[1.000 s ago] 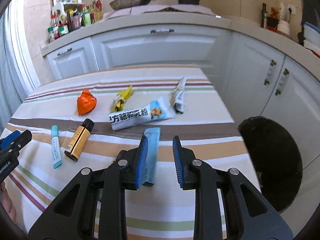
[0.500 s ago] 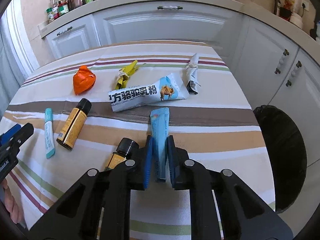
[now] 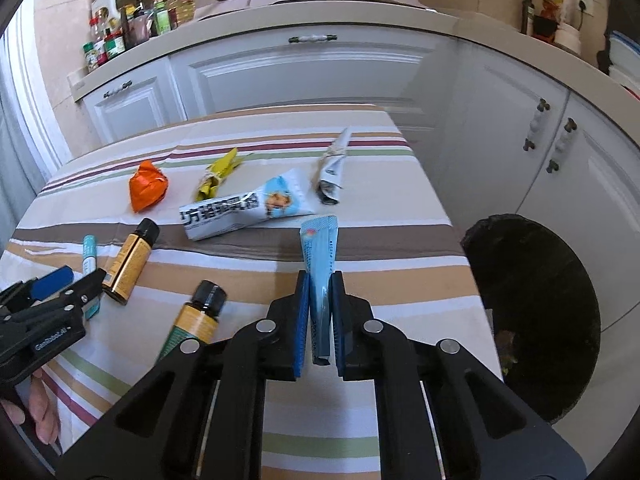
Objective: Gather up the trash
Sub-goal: 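Grasp the white tube with teal cap with the left tool while the right holds the blue tube, then carry both held tubes over the black bin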
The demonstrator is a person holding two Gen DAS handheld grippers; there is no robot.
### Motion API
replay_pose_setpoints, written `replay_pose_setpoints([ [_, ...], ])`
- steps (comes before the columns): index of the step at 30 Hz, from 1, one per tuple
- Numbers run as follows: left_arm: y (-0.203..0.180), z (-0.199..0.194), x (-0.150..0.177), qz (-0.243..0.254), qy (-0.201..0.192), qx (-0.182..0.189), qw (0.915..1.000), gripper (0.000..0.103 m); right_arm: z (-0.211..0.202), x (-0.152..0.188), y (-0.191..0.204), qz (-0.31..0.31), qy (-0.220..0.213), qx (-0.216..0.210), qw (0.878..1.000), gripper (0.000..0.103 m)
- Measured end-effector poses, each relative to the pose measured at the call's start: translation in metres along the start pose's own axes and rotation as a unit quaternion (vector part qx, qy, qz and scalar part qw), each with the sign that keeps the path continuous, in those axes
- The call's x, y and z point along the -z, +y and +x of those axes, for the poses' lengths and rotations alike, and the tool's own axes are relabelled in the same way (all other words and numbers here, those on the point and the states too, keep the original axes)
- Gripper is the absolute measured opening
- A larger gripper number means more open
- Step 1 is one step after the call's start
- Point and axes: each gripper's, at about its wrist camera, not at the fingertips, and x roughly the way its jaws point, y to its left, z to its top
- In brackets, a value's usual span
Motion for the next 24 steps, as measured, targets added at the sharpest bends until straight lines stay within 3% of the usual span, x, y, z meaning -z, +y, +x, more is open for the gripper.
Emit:
replay_pose_setpoints([
  [5,0.000,-0.001,0.001,0.005,0.000,-0.005,1.0000,0.064,-0.001,0.002,-0.007,0.007,-0.003,-0.003,1.000,0.011],
  [13,0.006,-0.006,0.006,0.006,-0.007,-0.003,1.0000,0.022,-0.004,0.004,-0.010,0.010,-0.010,-0.007,1.000,0.011],
  [24,0.014,-0.011,0.010,0.002,-0.011,0.019,0.9998,0.014,-0.012,0.006,-0.004,0.006,-0.020,-0.007,1.000,0.011],
])
